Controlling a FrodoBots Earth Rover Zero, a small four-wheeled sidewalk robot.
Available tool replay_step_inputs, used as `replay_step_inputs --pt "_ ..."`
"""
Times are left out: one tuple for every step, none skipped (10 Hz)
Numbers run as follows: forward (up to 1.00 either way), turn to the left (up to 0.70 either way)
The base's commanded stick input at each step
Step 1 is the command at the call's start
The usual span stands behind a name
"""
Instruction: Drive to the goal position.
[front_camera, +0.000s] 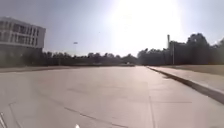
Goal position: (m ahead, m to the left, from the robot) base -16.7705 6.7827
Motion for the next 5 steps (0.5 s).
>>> replay_step_inputs --pt "1.0 0.0" --pt "1.0 0.0" --pt "1.0 0.0" --pt "1.0 0.0" --pt "1.0 0.0"
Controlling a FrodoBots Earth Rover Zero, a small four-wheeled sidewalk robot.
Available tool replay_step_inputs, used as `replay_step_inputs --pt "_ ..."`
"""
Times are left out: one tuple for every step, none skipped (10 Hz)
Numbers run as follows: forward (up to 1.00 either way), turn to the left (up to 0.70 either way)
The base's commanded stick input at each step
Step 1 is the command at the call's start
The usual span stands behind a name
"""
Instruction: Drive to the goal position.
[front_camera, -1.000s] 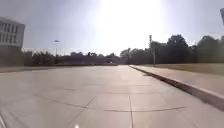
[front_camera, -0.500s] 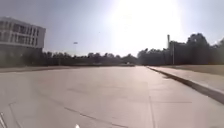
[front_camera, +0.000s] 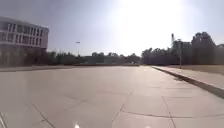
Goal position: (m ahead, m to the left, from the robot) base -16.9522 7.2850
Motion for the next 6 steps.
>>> replay_step_inputs --pt "1.0 0.0" --pt "1.0 0.0" --pt "1.0 0.0" --pt "1.0 0.0" --pt "1.0 0.0" --pt "1.0 0.0"
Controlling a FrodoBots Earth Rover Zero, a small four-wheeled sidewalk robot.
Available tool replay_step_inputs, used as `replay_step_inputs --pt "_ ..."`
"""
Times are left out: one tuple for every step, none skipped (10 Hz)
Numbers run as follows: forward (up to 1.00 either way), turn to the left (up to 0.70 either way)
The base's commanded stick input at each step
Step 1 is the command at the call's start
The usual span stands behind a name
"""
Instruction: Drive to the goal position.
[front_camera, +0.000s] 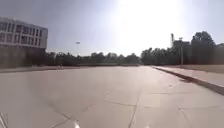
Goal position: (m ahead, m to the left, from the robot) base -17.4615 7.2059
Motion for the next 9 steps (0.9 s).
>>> replay_step_inputs --pt "1.0 0.0" --pt "1.0 0.0" --pt "1.0 0.0" --pt "1.0 0.0" --pt "1.0 0.0" --pt "1.0 0.0" --pt "1.0 0.0" --pt "1.0 0.0" --pt "1.0 0.0"
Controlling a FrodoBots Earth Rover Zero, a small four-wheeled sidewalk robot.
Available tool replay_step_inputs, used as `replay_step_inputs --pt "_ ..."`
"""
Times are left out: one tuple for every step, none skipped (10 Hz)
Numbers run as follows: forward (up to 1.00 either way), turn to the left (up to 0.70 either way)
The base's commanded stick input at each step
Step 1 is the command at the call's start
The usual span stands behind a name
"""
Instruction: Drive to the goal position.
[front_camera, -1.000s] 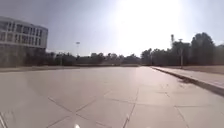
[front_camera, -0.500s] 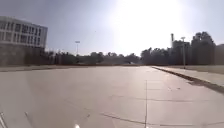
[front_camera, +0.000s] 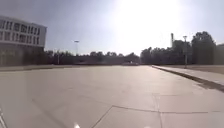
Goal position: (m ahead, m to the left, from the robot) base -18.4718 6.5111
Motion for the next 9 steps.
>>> replay_step_inputs --pt "1.0 0.0" --pt "1.0 0.0" --pt "1.0 0.0" --pt "1.0 0.0" --pt "1.0 0.0" --pt "1.0 0.0" --pt "1.0 0.0" --pt "1.0 0.0" --pt "1.0 0.0"
